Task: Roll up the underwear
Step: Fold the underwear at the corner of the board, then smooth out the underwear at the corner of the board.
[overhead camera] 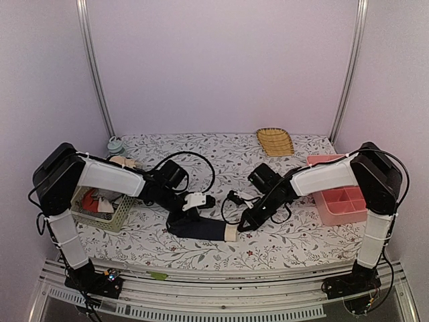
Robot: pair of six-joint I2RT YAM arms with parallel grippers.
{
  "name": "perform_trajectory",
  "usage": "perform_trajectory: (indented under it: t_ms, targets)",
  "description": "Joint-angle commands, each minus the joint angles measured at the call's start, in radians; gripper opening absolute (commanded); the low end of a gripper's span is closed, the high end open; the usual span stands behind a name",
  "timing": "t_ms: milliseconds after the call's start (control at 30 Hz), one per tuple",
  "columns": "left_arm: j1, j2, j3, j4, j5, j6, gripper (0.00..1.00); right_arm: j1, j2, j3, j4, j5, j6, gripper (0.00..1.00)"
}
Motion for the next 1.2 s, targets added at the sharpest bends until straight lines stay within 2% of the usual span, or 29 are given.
perform_trajectory:
  t_ms: [0, 133, 267, 433, 633, 767, 867, 1167]
  targets:
    - [-0.012, -0.012, -0.011, -0.04, 0.028, 0.001, 0.0, -0.007, -0.024, -0.004, -0.039, 0.028, 0.007, 0.0]
    - [-0.06, -0.019, -0.01, -0.095, 0.043, -0.015, 0.0, -0.008, -0.007, -0.012, -0.065, -0.002, 0.012, 0.0]
    - [-0.1, -0.045, -0.03, -0.136, 0.054, -0.038, 0.0, -0.007, -0.071, -0.039, -0.081, -0.007, 0.034, 0.0]
    - [-0.107, -0.103, -0.062, -0.144, 0.084, -0.072, 0.0, -0.006, -0.166, -0.046, -0.099, 0.016, 0.076, 0.01]
    - [-0.096, -0.122, -0.019, -0.147, 0.083, -0.109, 0.0, -0.008, -0.166, 0.028, -0.098, 0.031, 0.128, 0.07]
    - [-0.087, -0.098, 0.028, -0.154, 0.082, -0.111, 0.0, -0.01, -0.165, 0.069, -0.093, 0.016, 0.16, 0.08]
    - [-0.071, -0.06, 0.044, -0.147, 0.084, -0.112, 0.0, -0.013, -0.181, 0.069, -0.07, -0.014, 0.201, 0.13]
    - [-0.045, 0.075, 0.115, -0.154, 0.084, -0.143, 0.0, -0.015, -0.208, -0.028, 0.087, -0.185, 0.374, 0.18]
